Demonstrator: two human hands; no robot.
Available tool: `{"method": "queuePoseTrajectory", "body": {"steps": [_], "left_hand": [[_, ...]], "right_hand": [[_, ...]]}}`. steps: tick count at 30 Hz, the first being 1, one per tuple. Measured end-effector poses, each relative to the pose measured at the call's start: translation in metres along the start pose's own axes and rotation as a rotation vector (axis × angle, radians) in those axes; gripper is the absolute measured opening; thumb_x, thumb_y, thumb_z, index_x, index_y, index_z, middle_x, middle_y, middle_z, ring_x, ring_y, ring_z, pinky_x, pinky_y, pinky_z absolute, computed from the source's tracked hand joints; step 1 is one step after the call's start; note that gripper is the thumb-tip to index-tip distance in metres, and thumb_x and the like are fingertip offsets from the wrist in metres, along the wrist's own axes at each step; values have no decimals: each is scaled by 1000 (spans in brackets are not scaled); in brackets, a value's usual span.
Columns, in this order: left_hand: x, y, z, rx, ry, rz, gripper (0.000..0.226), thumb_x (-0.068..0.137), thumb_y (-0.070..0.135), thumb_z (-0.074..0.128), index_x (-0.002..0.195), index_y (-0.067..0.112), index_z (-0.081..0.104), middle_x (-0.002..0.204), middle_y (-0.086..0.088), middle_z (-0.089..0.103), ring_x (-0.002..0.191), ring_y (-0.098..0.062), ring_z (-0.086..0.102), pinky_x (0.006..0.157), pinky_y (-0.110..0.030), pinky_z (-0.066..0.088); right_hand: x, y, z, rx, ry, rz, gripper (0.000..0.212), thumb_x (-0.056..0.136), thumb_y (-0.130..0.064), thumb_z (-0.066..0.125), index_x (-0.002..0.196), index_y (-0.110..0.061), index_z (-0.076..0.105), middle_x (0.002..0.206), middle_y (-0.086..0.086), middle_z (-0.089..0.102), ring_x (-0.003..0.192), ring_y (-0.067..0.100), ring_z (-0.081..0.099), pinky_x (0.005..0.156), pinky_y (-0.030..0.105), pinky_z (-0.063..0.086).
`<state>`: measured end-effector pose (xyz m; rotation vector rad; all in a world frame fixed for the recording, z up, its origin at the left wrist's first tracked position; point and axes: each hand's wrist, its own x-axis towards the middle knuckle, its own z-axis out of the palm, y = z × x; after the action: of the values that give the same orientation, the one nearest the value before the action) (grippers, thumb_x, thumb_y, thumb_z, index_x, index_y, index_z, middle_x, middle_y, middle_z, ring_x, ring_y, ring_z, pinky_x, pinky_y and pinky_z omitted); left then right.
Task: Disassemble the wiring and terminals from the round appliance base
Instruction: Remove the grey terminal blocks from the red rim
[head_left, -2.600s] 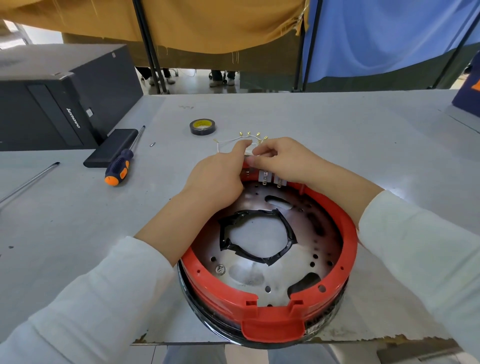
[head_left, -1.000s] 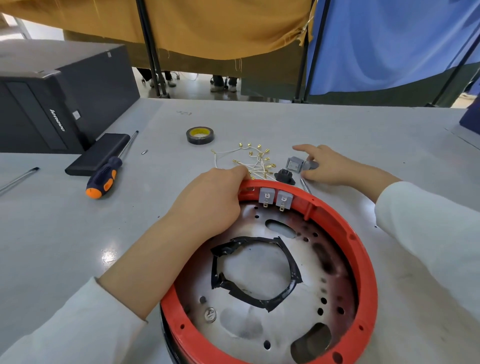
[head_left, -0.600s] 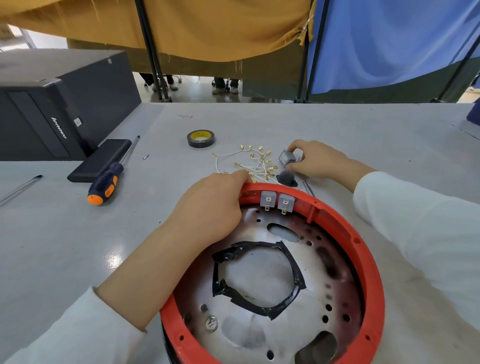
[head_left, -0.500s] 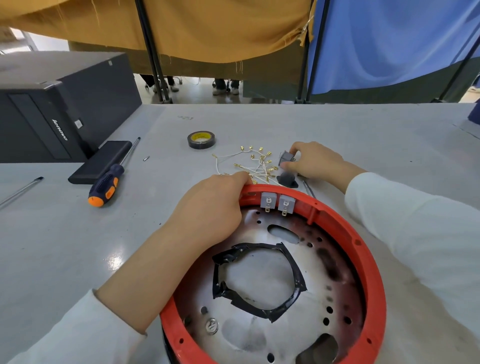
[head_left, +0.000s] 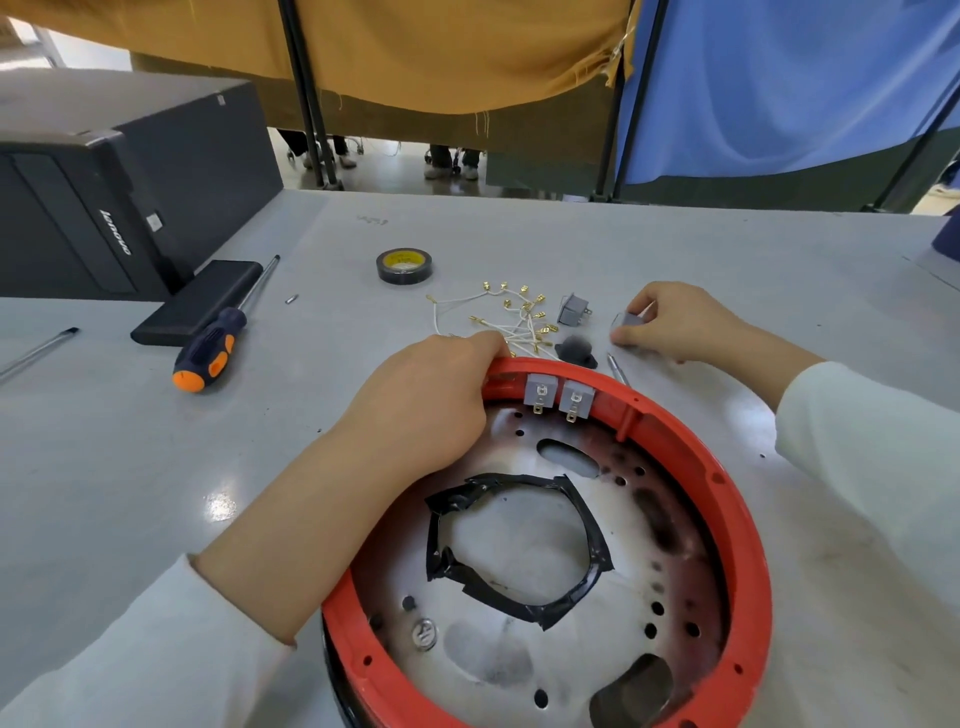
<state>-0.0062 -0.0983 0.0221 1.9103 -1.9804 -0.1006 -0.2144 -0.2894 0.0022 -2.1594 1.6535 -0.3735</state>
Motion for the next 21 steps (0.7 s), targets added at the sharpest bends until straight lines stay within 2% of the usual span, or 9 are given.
{"method": "queuePoseTrajectory", "body": {"steps": [3,5,8,10,11,13,15,18,21], "left_hand": [[0,0,0,-6,-7,-8,26,87,9,45,109,20,52,97,-7,62,89,-29,55,68,-34,42],[0,0,-1,-30,-10,-12,25,86,9,45,107,20,53,96,-7,62,88,-29,54,69,-35,42],[1,1,-1,-51,-19,-29,23,87,11,46,106,21,53,98,-6,62,89,-28,54,69,-34,41],[1,1,0,-45,-18,-45,23,86,12,48,106,22,54,99,-5,62,90,-29,54,70,-33,41],[1,1,0,-36,-13,-54,22,86,12,48,105,22,54,98,-5,62,89,-30,54,69,-33,41],[1,2,1,-6,-2,-77,20,86,11,47,103,20,53,96,-6,61,85,-30,53,64,-32,37],[1,5,0,37,0,-111,21,85,9,45,103,18,51,96,-8,59,80,-29,49,60,-31,32],[-2,9,-2,117,-12,-181,22,84,9,45,104,16,49,100,-10,59,78,-27,42,61,-31,31],[-6,14,-4,229,-25,-284,24,85,5,43,107,14,48,104,-11,59,78,-26,40,63,-32,32]], "right_hand": [[6,1,4,46,71,20,38,80,-39,73,106,-15,58,98,3,63,84,21,59,72,34,50],[6,-2,8,33,77,11,38,80,-41,72,108,-18,58,110,5,62,97,24,59,85,38,49],[1,-10,10,-30,50,3,53,83,-43,68,126,-17,53,129,11,49,111,27,54,93,39,45],[-8,-18,6,-34,103,-1,51,87,-42,63,129,-18,50,134,11,40,108,26,55,93,40,45],[-13,-23,3,-23,139,-32,43,89,-39,60,126,-19,52,131,9,42,102,24,56,90,40,46],[-27,-38,-5,36,151,-137,24,92,-32,56,112,-20,59,116,5,56,87,15,55,77,32,47],[-46,-56,-10,84,76,-244,14,93,-31,55,100,-22,63,100,-1,64,79,8,55,66,22,42],[-76,-82,-6,135,-119,-334,19,96,-33,51,102,-22,65,99,-4,67,87,12,60,77,24,45],[-97,-95,7,-40,-264,-387,29,100,-30,41,123,-23,57,114,-3,61,100,11,51,82,24,35]]}}
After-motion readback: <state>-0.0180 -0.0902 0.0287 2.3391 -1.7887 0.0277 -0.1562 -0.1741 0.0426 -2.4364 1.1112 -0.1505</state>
